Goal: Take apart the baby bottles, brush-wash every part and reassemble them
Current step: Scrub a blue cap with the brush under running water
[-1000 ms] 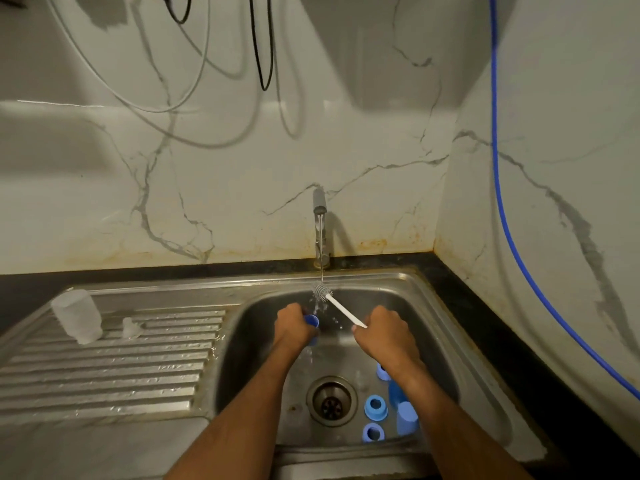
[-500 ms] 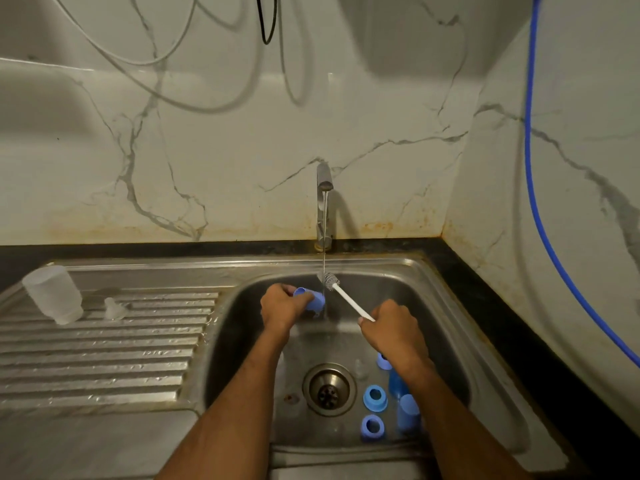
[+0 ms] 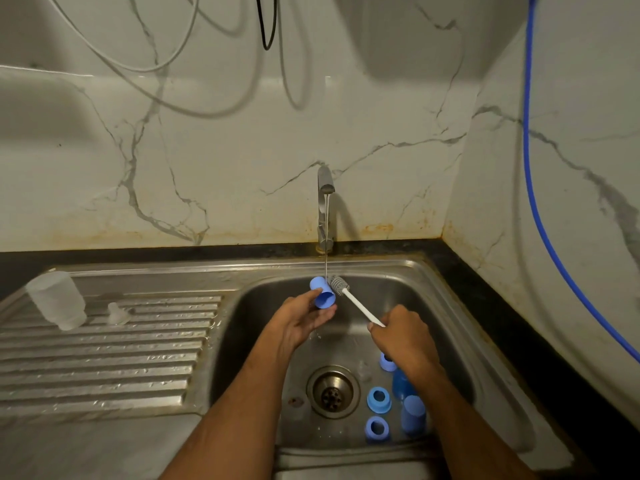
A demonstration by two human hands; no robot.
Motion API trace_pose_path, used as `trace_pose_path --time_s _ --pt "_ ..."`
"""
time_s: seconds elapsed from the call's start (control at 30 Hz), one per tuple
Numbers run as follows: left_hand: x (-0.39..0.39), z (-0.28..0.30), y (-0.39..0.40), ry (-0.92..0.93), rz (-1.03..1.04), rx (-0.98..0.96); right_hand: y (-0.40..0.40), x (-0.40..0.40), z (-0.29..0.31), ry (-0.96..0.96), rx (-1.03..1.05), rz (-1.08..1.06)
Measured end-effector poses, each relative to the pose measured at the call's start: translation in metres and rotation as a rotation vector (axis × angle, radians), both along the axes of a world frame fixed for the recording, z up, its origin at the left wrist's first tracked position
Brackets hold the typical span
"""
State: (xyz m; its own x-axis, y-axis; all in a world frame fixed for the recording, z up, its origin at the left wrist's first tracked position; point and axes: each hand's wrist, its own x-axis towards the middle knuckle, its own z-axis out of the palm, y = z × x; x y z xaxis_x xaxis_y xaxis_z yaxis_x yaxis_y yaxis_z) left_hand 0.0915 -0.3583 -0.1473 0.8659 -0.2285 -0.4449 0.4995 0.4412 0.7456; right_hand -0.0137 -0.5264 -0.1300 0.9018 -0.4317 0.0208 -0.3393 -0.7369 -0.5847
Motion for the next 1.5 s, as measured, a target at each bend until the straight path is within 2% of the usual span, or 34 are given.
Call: trace_pose_path --time_s 0.2,0.4,0.53,0.67,0.93,1.17,1.3,1.4,1.5 --pt "0.004 -0.008 0.004 -0.001 -0.016 0.138 0.000 -0.005 -0.004 0.008 0.006 0.003" --pt "0.009 -0.008 0.019 -0.034 0.180 0.160 -0.002 -0.015 -0.004 0.065 -0.003 0.031" --pt "0.013 -0.005 0.029 -0.041 0.243 0.109 -0.001 -0.019 0.003 0.044 -0.022 0.057" --pt "0.016 -0.003 0.034 -0.021 0.283 0.066 0.004 -0.019 0.009 0.059 -0.024 0.173" --pt "0.008 0.010 0.029 -0.047 0.115 0.028 0.021 -0.011 0.013 -0.018 -0.030 0.287" --pt "0.011 0.014 0.025 -0.129 0.121 0.047 0.029 -0.009 0.017 -0.023 -0.211 0.263" --pt "0.011 0.007 0.023 -0.172 0.134 0.079 0.029 -0.009 0.016 -0.007 -0.144 0.289" --pt "0.009 0.010 0.025 -0.168 0.145 -0.014 0.020 -0.006 0.013 -0.039 -0.036 0.286" --pt "0.006 0.016 0.025 -0.178 0.144 -0.058 0.019 -0.006 0.012 -0.075 -0.050 0.280"
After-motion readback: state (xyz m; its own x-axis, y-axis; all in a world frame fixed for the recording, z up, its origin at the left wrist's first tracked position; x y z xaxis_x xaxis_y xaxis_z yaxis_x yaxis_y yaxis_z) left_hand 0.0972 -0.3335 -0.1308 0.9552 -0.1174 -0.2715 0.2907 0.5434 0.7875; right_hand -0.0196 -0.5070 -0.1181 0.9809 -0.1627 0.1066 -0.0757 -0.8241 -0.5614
